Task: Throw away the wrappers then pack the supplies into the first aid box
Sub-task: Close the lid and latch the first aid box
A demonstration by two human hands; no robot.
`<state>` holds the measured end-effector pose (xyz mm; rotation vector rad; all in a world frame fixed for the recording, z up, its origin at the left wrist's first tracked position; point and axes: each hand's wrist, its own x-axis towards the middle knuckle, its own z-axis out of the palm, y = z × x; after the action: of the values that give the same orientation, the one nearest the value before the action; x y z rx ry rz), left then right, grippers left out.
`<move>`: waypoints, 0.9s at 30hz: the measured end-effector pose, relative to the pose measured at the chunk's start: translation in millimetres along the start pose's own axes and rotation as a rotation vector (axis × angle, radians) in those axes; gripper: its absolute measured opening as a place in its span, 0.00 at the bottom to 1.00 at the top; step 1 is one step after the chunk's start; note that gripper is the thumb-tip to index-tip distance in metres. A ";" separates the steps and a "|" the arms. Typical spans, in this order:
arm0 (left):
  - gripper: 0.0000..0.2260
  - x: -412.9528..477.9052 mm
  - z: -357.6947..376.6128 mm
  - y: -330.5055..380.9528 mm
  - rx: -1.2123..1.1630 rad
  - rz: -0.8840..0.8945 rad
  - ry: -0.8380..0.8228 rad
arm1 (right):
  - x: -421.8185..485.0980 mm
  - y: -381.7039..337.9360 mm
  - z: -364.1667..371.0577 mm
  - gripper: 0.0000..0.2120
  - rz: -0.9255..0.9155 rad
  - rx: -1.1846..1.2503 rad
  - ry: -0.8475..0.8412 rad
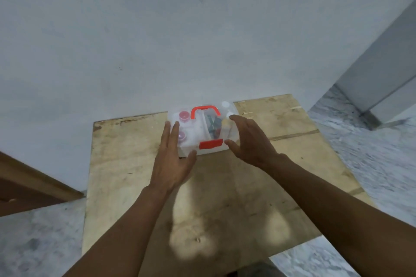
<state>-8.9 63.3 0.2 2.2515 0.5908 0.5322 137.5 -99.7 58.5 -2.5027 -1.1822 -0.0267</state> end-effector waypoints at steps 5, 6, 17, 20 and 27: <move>0.43 -1.6 -1.8 2.6 0.140 -0.052 -0.044 | -4.2 24.9 17.9 0.33 0.020 0.017 0.017; 0.45 -1.8 -0.3 3.0 0.150 -0.068 -0.045 | -4.6 29.3 21.8 0.34 0.017 0.021 0.025; 0.52 -3.1 28.5 10.8 -0.024 -0.124 0.085 | -2.3 55.1 53.6 0.47 -0.108 0.249 0.100; 0.49 -0.6 39.6 -2.0 -0.097 -0.121 0.140 | 1.9 58.5 69.8 0.48 -0.123 0.279 0.192; 0.45 2.9 58.2 -12.6 -0.170 -0.072 0.273 | 8.5 59.8 87.3 0.44 -0.121 0.329 0.316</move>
<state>21.3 40.8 -46.0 2.0048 0.7313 0.8289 175.7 -98.5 -40.6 -2.0505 -1.1027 -0.2310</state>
